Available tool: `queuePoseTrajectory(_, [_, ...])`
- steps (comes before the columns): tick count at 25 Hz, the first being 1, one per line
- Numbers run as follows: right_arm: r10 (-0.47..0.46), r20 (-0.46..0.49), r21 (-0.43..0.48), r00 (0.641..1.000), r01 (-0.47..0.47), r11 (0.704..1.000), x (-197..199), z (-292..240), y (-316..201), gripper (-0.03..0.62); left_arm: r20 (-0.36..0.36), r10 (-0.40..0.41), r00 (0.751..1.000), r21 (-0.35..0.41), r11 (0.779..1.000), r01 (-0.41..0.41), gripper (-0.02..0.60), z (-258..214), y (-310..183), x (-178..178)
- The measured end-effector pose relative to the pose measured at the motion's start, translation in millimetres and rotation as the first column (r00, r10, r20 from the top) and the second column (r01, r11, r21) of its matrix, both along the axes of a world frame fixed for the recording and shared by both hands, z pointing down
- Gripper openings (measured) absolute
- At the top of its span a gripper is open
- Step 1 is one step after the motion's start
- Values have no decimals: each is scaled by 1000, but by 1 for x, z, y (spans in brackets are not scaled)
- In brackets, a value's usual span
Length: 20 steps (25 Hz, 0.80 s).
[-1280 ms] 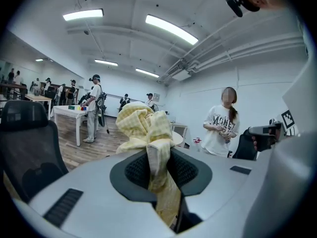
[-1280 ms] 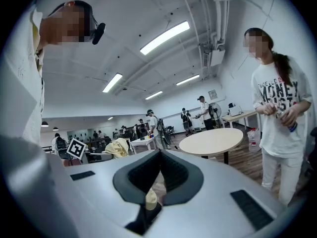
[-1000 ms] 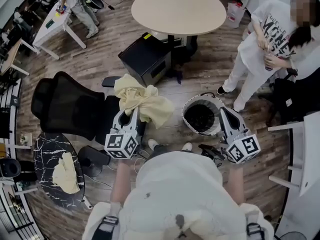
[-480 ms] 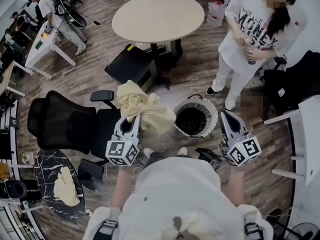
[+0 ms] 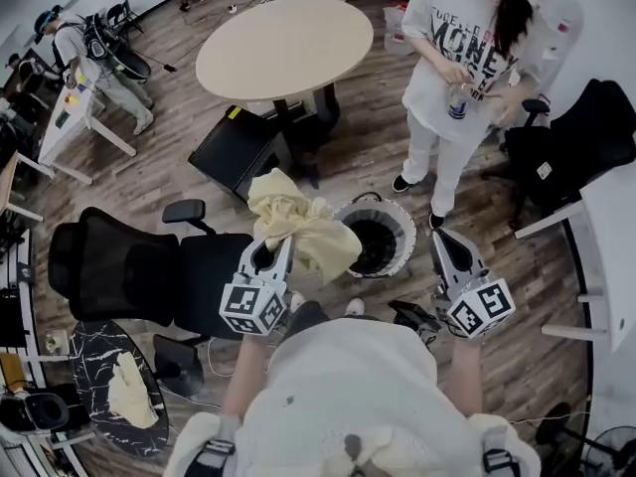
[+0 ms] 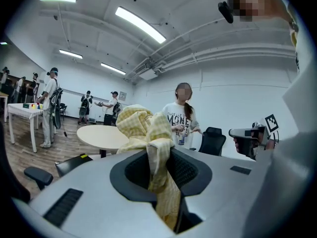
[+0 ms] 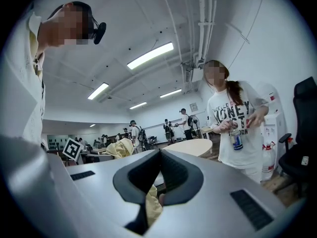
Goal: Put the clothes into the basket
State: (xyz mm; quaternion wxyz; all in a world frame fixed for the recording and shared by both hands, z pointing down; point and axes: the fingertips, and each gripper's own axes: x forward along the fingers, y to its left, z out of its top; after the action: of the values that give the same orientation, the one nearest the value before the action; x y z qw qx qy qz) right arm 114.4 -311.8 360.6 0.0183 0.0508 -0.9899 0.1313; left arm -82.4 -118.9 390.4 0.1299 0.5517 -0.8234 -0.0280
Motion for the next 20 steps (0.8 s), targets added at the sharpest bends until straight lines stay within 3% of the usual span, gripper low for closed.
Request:
queuePoseTrajectory(11, [129, -9, -4, 992, -129, 992, 50, 1, -24, 8, -8, 187, 982, -20, 982, -187, 101, 6, -71, 36])
queuePoseTrajectory(20, [248, -35, -4, 968, -248, 969, 68, 5, -28, 8, -41, 340, 939, -64, 937, -342, 101, 34, -112, 50])
